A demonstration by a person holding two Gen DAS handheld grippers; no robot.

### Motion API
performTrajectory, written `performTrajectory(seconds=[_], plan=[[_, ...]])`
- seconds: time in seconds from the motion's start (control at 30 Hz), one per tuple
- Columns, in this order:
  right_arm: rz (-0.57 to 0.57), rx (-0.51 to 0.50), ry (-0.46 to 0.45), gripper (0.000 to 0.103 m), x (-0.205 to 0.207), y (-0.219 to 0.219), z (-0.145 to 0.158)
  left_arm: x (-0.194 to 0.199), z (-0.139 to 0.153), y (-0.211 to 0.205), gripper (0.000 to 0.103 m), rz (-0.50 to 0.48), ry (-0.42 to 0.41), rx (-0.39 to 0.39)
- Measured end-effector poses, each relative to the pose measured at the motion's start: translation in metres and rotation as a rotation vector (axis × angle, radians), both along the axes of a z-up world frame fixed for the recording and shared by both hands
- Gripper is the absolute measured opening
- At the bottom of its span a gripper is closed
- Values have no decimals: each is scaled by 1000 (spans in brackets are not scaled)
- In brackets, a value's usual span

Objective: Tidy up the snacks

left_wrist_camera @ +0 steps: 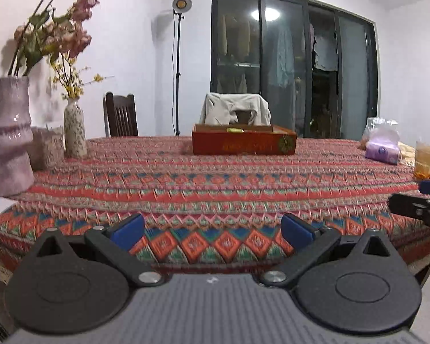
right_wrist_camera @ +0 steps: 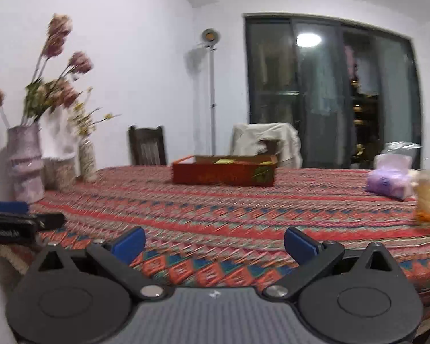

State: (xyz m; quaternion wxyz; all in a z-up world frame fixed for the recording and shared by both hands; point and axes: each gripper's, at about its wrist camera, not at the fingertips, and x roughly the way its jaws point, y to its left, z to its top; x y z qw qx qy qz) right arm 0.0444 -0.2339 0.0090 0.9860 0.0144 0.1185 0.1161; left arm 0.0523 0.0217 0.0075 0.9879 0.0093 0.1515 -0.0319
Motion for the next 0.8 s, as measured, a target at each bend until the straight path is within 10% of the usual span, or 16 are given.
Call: performTrajectory(seconds=[0.8], plan=[[0, 35, 36, 103, 8, -6, -8, -2, 7, 3, 103, 2, -11, -51]])
